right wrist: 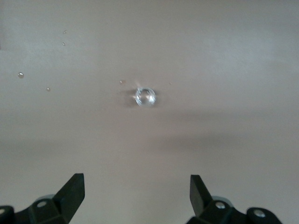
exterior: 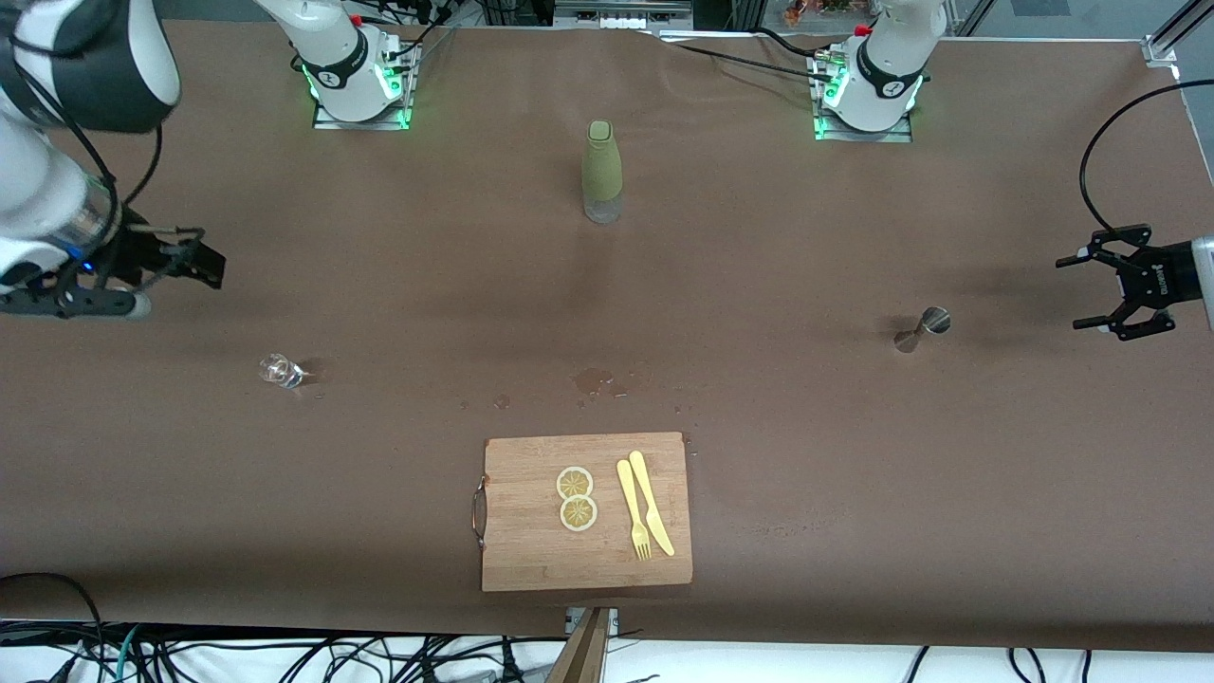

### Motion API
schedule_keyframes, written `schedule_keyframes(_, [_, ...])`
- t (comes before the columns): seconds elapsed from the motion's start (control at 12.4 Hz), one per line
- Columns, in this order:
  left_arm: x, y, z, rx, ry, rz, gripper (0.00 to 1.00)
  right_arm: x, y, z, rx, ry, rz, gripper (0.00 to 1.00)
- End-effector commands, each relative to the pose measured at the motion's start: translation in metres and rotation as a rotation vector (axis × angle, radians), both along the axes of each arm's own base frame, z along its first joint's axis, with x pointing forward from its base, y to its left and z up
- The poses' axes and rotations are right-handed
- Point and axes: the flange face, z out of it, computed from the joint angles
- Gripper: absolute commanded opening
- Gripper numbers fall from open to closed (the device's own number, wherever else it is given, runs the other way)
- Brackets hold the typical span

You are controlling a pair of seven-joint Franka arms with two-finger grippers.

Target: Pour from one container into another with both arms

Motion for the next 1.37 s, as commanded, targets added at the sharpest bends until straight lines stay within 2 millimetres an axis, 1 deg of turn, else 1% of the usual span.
schedule_keyframes(0.0, [-0.006, -0.042, 0.061, 0.142, 0.102, 0.117, 1.0, -0.012, -0.024, 0.027, 0.048, 0.032, -0.08, 1.0])
schedule_keyframes(0.16, [-0.008, -0.089, 0.11, 0.246, 0.174, 0.217, 1.0, -0.016, -0.04, 0.046, 0.144, 0.042, -0.148, 1.0])
schedule_keyframes(0.24, [-0.013, -0.113, 0.137, 0.311, 0.203, 0.282, 1.0, -0.018, -0.042, 0.051, 0.138, 0.048, -0.153, 1.0])
schedule_keyframes(0.32, [-0.021, -0.134, 0.161, 0.369, 0.231, 0.355, 1.0, -0.017, -0.039, 0.057, 0.133, 0.036, -0.147, 1.0])
schedule_keyframes(0.48, [-0.044, -0.171, 0.19, 0.416, 0.323, 0.565, 1.0, -0.016, -0.038, 0.07, 0.131, 0.007, -0.142, 1.0])
schedule_keyframes(0.72, [-0.068, -0.227, 0.223, 0.587, 0.354, 0.775, 1.0, -0.013, -0.042, 0.069, 0.097, -0.007, -0.147, 1.0])
schedule_keyframes(0.8, [-0.076, -0.24, 0.23, 0.628, 0.357, 0.813, 1.0, -0.012, -0.035, 0.069, 0.065, -0.01, -0.126, 1.0])
schedule_keyframes(0.88, [-0.082, -0.245, 0.235, 0.647, 0.36, 0.817, 1.0, -0.011, -0.028, 0.068, 0.058, -0.008, -0.112, 1.0])
schedule_keyframes(1.05, [-0.095, -0.252, 0.25, 0.735, 0.302, 0.806, 1.0, -0.009, -0.03, 0.065, 0.072, -0.006, -0.12, 1.0])
schedule_keyframes(1.29, [-0.094, -0.25, 0.25, 0.743, 0.292, 0.782, 1.0, -0.009, -0.034, 0.064, 0.074, -0.005, -0.129, 1.0])
